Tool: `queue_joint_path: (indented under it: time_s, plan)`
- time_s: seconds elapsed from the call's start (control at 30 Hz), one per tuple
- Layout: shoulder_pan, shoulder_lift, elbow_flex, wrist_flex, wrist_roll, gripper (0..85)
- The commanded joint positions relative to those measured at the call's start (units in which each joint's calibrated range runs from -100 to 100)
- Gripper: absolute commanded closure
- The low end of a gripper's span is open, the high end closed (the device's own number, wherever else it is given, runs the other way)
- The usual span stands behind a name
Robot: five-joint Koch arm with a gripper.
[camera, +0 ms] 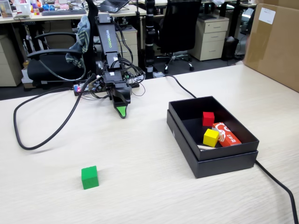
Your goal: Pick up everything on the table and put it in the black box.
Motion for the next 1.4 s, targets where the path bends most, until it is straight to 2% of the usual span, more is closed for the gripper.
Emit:
queue_joint_path:
  time_s: [0.0,0.67,0.93,1.2,1.27,1.37]
  plan:
    - [0.0,1.2,-0.9,0.8,-0.1,36.8]
    - [0.9,1.2,-1.0,0.8,-0.1,37.0]
    - [-0.1,1.0,0.9,0.0,0.1,37.1]
    - [-1.5,-0.8,17.8,-21.7,0.7,37.1]
    - [-2.0,0.8,26.7,-30.2,1.1,37.8]
    - [-2.9,4.8,35.1,-37.0,1.0,37.9]
